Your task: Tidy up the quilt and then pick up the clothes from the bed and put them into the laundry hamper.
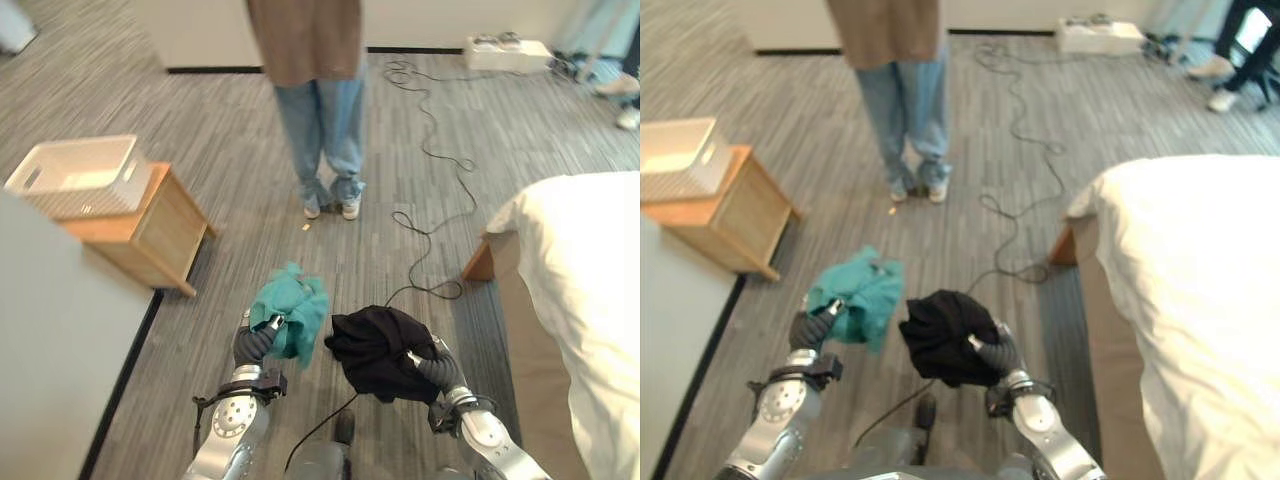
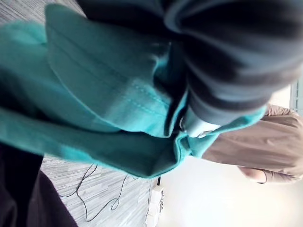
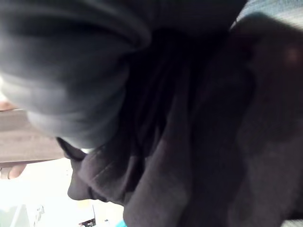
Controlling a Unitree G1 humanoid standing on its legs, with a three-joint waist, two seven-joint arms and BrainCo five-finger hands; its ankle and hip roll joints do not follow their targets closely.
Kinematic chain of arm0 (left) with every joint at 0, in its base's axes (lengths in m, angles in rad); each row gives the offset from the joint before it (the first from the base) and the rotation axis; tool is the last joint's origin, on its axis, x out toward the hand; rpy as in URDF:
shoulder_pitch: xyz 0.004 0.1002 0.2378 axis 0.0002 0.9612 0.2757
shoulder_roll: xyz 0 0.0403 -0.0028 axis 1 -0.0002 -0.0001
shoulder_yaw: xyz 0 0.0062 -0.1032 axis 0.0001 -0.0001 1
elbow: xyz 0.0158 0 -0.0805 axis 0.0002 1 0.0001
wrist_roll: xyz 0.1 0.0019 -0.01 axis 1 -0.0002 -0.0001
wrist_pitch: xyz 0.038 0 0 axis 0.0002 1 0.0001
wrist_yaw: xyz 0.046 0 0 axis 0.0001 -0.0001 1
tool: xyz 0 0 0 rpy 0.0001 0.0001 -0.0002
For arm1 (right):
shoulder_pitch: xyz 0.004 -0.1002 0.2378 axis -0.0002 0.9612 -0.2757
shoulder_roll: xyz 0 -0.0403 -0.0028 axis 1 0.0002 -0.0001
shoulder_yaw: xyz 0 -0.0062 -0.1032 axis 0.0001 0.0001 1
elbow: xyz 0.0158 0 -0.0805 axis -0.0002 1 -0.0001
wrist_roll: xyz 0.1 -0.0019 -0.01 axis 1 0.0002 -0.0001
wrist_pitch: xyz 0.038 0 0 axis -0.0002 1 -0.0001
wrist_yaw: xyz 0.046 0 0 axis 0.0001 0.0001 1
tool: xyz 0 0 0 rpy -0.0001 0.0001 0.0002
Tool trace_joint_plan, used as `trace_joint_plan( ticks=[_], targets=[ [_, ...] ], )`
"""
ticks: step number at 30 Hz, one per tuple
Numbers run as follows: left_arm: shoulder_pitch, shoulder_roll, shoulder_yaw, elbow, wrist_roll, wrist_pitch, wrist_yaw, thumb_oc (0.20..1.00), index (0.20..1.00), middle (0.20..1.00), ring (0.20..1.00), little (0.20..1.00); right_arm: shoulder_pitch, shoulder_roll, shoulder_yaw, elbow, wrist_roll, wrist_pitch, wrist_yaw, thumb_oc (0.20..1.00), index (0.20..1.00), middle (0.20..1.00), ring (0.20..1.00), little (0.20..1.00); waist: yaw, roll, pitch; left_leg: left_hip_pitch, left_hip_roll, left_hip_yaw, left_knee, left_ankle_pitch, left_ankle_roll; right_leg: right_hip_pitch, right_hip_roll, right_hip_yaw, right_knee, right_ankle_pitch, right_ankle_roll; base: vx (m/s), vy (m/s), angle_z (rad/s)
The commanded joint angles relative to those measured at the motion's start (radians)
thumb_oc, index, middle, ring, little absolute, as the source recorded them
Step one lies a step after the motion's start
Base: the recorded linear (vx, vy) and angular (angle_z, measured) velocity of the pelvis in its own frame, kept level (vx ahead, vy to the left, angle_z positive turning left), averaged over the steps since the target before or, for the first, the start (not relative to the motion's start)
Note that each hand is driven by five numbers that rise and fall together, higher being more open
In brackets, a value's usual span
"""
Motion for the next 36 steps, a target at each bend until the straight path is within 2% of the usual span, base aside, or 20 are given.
trace_joint_plan(
  ticks=[1,4,8,13,20,21,26,28,31,34,36],
  targets=[
    [-0.018,0.020,-0.017,-0.104,0.013,-0.077,-0.041,0.200,0.200,0.200,0.200,0.200,0.012,-0.047,-0.085,-0.074,0.004,-0.136,0.016,0.200,0.200,0.200,0.200,0.200,-0.053,-0.037,0.001,0.048,0.009,0.022,0.021,-0.142,-0.134,-0.027,0.089,0.056,-0.070,0.087,0.019,0.08,-0.006,1.32],
    [-0.009,0.006,-0.030,-0.107,0.060,-0.077,-0.015,0.200,0.200,0.200,0.200,0.200,0.024,-0.064,-0.118,-0.080,0.061,-0.127,0.057,0.200,0.200,0.200,0.200,0.200,-0.066,-0.054,-0.014,0.063,-0.005,0.011,-0.004,-0.141,-0.131,-0.014,0.129,0.090,-0.108,0.087,-0.003,0.05,-0.050,0.99],
    [-0.006,-0.003,-0.035,-0.119,0.071,-0.038,-0.009,0.200,0.200,0.200,0.200,0.200,0.003,-0.068,-0.130,-0.053,0.068,-0.124,0.061,0.200,0.200,0.200,0.200,0.200,-0.058,-0.060,-0.033,0.070,-0.003,0.024,-0.029,-0.133,-0.144,0.014,0.140,0.086,-0.178,0.106,-0.001,0.05,-0.035,-0.24],
    [-0.036,-0.018,-0.048,-0.113,0.072,-0.008,0.024,0.200,0.200,0.200,0.200,0.200,-0.019,-0.076,-0.132,-0.050,0.075,-0.105,0.082,0.200,0.200,0.200,0.200,0.200,-0.080,-0.049,-0.033,0.060,0.001,0.051,-0.040,-0.125,-0.156,0.018,0.166,0.114,-0.226,0.114,-0.012,0.01,0.019,-0.33],
    [-0.021,-0.016,-0.045,-0.117,0.067,-0.019,0.054,0.200,0.200,0.200,0.200,0.200,-0.001,-0.087,-0.134,-0.083,0.061,-0.099,0.113,0.200,0.200,0.200,0.200,0.200,-0.098,-0.035,-0.020,0.066,-0.003,0.074,-0.041,-0.131,-0.156,0.024,0.168,0.121,-0.249,0.118,-0.012,-0.01,0.041,-0.07],
    [-0.010,-0.151,-0.172,0.024,-0.193,0.332,-0.285,0.200,0.200,0.200,0.200,0.200,0.115,-0.009,-0.322,-0.131,0.477,0.217,0.099,0.200,0.200,0.200,0.200,0.200,-0.122,-0.006,-0.057,0.066,0.022,0.063,-0.059,-0.095,-0.163,0.092,0.119,-0.055,-0.267,0.112,-0.007,0.00,0.000,0.00],
    [-0.003,-0.148,-0.176,0.023,-0.199,0.331,-0.282,0.200,0.200,0.200,0.200,0.200,0.113,-0.017,-0.321,-0.146,0.479,0.212,0.078,0.200,0.200,0.200,0.200,0.200,-0.124,-0.007,-0.057,0.069,0.022,0.060,-0.059,-0.098,-0.165,0.092,0.122,-0.048,-0.267,0.109,-0.009,0.00,0.003,0.23],
    [0.007,-0.146,-0.169,0.022,-0.201,0.328,-0.284,0.200,0.200,0.200,0.200,0.200,0.125,-0.024,-0.327,-0.152,0.484,0.227,0.087,0.200,0.200,0.200,0.200,0.200,-0.127,-0.006,-0.056,0.073,0.018,0.048,-0.059,-0.100,-0.164,0.090,0.131,-0.030,-0.267,0.105,-0.017,0.04,0.014,0.00],
    [0.019,-0.143,-0.159,0.019,-0.202,0.329,-0.274,0.200,0.200,0.200,0.200,0.200,0.123,-0.025,-0.316,-0.141,0.484,0.214,0.088,0.200,0.200,0.200,0.200,0.200,-0.122,-0.003,-0.060,0.079,0.008,0.020,-0.056,-0.106,-0.160,0.087,0.135,-0.007,-0.263,0.104,-0.019,0.09,0.037,0.00],
    [0.030,-0.144,-0.150,0.019,-0.202,0.319,-0.263,0.200,0.200,0.200,0.200,0.200,0.125,-0.021,-0.317,-0.135,0.473,0.216,0.107,0.200,0.200,0.200,0.200,0.200,-0.118,-0.005,-0.060,0.084,0.006,0.010,-0.046,-0.114,-0.155,0.084,0.127,0.003,-0.244,0.098,-0.016,0.08,0.050,-0.02],
    [0.038,-0.145,-0.136,0.021,-0.209,0.304,-0.251,0.200,0.200,0.200,0.200,0.200,0.125,-0.015,-0.318,-0.129,0.455,0.219,0.131,0.200,0.200,0.200,0.200,0.200,-0.114,-0.006,-0.057,0.070,0.007,0.018,-0.008,-0.129,-0.143,0.068,0.103,0.007,-0.179,0.078,-0.009,0.10,0.095,0.01]
  ],
)
